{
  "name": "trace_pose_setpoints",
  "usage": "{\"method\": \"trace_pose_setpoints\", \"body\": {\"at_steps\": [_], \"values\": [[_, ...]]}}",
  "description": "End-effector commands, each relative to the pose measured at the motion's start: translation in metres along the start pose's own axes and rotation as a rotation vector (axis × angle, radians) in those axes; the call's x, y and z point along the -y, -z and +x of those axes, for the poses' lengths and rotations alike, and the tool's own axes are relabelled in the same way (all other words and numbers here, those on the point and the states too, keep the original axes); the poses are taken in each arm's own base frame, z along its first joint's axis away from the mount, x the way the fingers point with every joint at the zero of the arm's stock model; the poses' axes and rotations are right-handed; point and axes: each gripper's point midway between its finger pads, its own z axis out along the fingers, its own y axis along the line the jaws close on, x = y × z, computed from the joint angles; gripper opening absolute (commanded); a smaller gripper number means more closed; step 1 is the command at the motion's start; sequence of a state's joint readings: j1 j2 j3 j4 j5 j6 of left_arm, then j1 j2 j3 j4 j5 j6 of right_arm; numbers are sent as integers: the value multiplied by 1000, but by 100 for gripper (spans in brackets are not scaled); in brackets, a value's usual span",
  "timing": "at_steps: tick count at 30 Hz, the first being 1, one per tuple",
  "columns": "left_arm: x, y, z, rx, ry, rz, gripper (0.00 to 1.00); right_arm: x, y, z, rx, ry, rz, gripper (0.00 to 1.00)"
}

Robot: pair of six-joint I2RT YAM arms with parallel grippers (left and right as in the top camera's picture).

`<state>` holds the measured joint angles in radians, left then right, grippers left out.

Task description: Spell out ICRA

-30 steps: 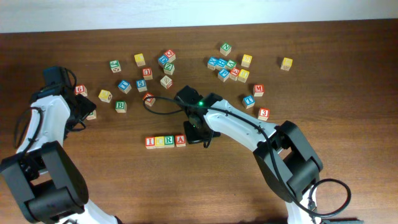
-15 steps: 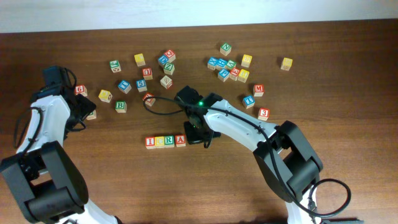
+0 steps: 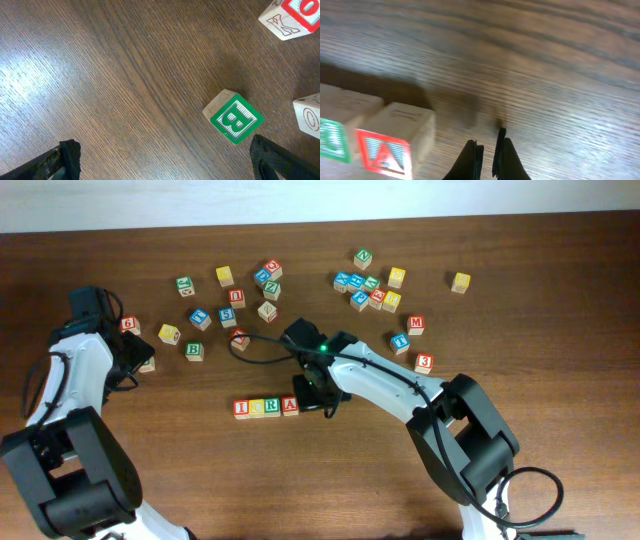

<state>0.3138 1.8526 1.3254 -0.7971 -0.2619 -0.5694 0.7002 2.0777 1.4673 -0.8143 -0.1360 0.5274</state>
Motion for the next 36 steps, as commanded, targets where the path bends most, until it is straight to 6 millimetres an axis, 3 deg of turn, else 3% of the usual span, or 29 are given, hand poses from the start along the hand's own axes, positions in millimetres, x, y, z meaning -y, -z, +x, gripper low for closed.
{"method": "trace_pose_setpoints", "body": {"at_steps": [1, 11, 36], "values": [[-2, 7, -3, 16, 9, 6, 99, -12, -2, 5, -19, 4, -57, 4], [-2, 7, -3, 16, 9, 6, 99, -29, -4, 10, -10, 45, -80, 5], [-2, 7, -3, 16, 9, 6, 99, -27, -4, 10, -9, -8, -64, 5]]}}
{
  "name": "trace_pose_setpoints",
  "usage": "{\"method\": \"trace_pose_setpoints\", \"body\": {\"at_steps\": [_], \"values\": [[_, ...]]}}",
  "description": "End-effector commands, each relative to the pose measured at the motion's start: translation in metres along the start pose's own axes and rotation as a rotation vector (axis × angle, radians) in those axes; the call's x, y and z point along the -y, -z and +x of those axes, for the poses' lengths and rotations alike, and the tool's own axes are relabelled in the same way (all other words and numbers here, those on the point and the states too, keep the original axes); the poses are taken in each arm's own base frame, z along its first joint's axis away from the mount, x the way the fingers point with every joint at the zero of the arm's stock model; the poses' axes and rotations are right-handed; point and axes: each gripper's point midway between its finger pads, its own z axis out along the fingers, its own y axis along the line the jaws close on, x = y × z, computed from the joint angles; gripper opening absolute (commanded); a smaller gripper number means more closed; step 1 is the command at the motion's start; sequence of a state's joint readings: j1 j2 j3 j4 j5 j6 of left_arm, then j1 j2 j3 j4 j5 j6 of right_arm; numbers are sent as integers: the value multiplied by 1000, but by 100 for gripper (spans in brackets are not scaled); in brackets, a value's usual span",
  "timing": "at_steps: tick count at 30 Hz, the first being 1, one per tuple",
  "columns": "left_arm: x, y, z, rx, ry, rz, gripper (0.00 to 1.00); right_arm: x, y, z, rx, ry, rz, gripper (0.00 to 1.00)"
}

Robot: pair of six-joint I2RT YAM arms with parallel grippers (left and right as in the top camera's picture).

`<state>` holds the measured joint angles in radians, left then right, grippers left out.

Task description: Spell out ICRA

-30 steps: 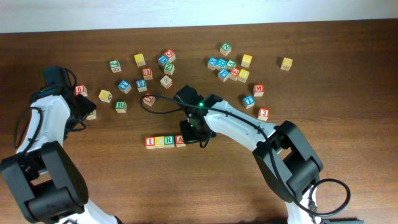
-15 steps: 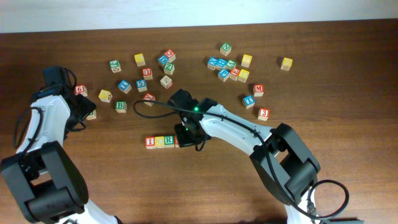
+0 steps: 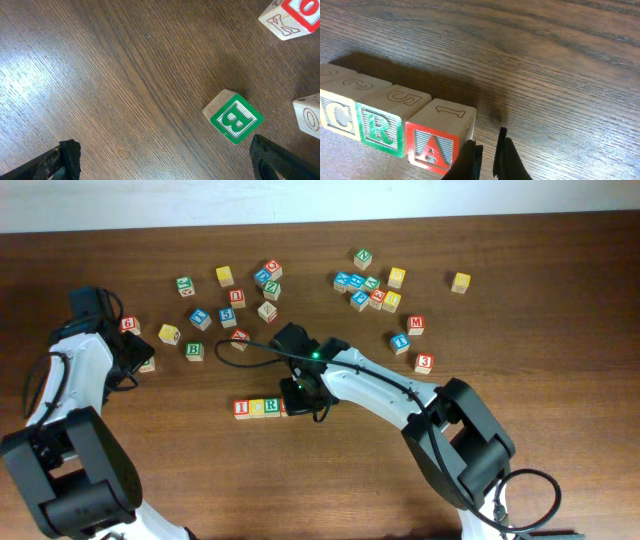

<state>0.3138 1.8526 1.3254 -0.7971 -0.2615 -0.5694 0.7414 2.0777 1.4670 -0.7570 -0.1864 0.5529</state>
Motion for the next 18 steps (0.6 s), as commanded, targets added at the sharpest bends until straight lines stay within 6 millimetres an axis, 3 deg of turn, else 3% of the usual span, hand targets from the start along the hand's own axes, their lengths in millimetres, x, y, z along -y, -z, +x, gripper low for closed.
{"method": "trace_pose_setpoints", "body": {"at_steps": [1, 18], "values": [[-2, 7, -3, 16, 9, 5, 99, 3, -2, 8, -26, -33, 14, 5], [-2, 7, -3, 16, 9, 5, 99, 2, -2, 13, -49, -36, 6, 5]]}}
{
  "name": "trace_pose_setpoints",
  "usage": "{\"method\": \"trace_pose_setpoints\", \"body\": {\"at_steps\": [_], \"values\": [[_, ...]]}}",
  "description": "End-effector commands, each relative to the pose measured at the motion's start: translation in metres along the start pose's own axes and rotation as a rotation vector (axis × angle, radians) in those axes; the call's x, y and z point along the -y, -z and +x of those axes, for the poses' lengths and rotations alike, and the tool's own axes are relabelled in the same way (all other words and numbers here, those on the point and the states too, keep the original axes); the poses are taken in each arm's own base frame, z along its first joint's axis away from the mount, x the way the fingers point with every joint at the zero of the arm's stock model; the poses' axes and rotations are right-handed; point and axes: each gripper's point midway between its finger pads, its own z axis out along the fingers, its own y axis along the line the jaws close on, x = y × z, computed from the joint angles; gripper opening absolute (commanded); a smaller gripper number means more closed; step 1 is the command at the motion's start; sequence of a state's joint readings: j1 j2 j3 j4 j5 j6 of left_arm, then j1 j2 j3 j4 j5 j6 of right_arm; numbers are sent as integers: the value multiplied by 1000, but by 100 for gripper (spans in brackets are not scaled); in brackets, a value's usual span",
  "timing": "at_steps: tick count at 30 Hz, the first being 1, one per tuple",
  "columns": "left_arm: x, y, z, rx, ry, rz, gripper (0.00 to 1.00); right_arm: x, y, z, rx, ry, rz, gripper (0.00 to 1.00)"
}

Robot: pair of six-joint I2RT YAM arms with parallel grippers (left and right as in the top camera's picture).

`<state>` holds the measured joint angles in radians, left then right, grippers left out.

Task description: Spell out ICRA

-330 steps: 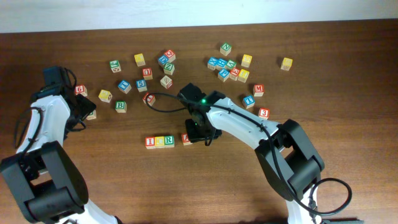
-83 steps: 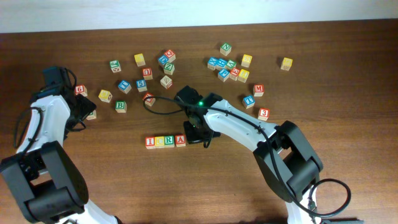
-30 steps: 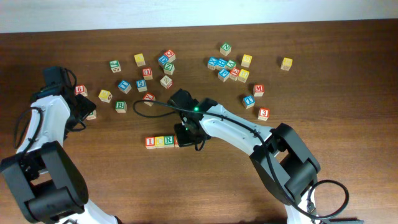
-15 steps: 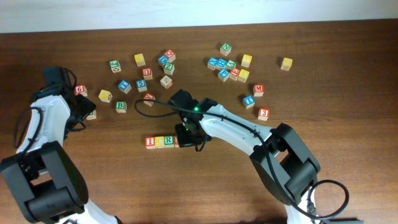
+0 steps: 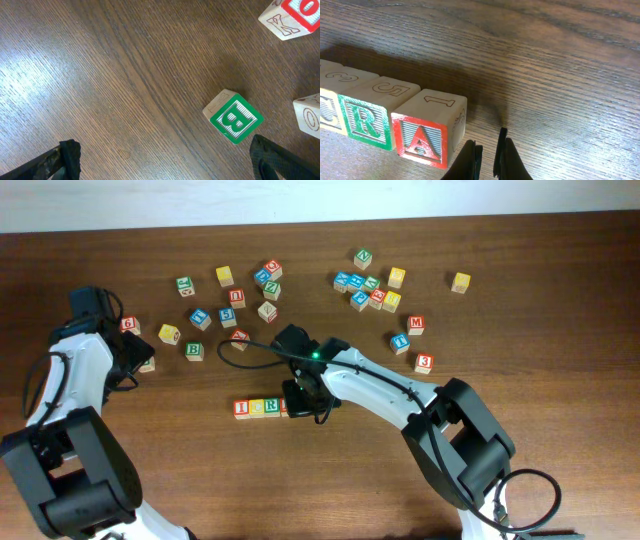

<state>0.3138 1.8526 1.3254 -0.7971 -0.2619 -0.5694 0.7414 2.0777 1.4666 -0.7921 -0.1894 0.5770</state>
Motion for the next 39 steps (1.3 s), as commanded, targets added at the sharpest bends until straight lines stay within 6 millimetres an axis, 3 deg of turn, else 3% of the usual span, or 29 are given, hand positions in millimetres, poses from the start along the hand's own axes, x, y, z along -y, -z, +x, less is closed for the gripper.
{"method": "trace_pose_setpoints", "body": {"at_steps": [1, 27, 30, 35, 39], "values": [[-2, 7, -3, 16, 9, 6, 99, -2, -2, 6, -18, -5, -10, 5], [-2, 7, -3, 16, 9, 6, 99, -6, -2, 2, -6, -37, -28, 10], [-2, 7, -3, 16, 9, 6, 99, 7, -2, -2, 27, -40, 46, 10], [-2, 7, -3, 16, 9, 6, 99, 53, 7, -20, 141, -29, 290, 10], [-2, 7, -3, 16, 9, 6, 99, 70, 12, -37, 178, -53, 300, 10]]}}
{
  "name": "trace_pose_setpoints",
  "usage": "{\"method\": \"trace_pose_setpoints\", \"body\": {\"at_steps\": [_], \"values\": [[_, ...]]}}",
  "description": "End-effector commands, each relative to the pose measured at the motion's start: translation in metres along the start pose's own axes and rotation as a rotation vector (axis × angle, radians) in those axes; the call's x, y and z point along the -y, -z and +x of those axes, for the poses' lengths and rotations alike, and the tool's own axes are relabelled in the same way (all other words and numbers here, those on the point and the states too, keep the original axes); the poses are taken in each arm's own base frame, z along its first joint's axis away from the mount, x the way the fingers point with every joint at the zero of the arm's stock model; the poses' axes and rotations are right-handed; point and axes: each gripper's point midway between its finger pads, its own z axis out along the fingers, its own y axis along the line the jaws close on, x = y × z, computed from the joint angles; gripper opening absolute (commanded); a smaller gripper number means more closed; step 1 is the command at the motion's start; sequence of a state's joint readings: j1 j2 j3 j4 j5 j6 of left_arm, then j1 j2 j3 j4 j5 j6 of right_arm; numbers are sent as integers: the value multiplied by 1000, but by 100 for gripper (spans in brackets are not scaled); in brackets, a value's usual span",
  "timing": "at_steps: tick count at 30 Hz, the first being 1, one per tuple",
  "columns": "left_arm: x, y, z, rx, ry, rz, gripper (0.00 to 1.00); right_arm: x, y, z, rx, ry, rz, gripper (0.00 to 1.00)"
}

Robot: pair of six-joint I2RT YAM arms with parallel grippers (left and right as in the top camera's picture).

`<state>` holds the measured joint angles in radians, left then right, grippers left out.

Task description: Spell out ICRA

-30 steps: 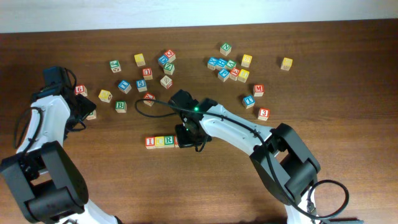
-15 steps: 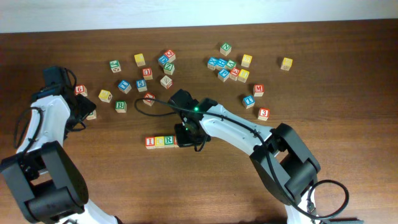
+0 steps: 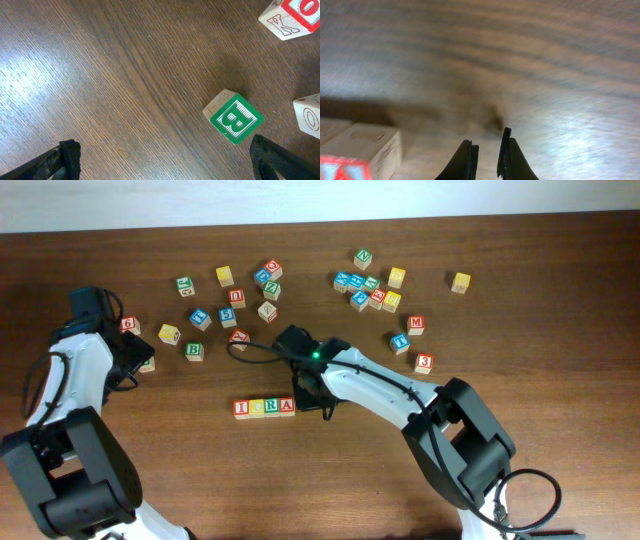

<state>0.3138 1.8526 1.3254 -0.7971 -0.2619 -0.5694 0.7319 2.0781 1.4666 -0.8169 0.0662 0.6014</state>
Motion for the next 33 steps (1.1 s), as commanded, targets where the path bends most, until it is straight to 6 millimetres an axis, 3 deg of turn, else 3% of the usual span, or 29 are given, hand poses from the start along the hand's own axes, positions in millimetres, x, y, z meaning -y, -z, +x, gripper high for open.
{"method": "trace_pose_setpoints", "body": {"at_steps": [1, 14, 17, 18, 20, 24, 33], "values": [[-2, 7, -3, 16, 9, 6, 99, 31, -2, -22, 61, -33, 72, 10], [-2, 7, -3, 16, 9, 6, 100, 95, -3, -90, 183, -94, 19, 16], [-2, 7, -3, 16, 9, 6, 100, 124, -2, -99, 208, -117, 85, 17], [-2, 7, -3, 16, 9, 6, 99, 132, -2, -99, 206, -130, 100, 34], [-2, 7, -3, 16, 9, 6, 99, 143, -2, -98, 190, -149, 112, 98], [-2, 7, -3, 16, 9, 6, 99, 154, -3, -99, 189, -174, 118, 98], [-2, 7, -3, 16, 9, 6, 99, 154, -3, -99, 189, -175, 118, 98]]}}
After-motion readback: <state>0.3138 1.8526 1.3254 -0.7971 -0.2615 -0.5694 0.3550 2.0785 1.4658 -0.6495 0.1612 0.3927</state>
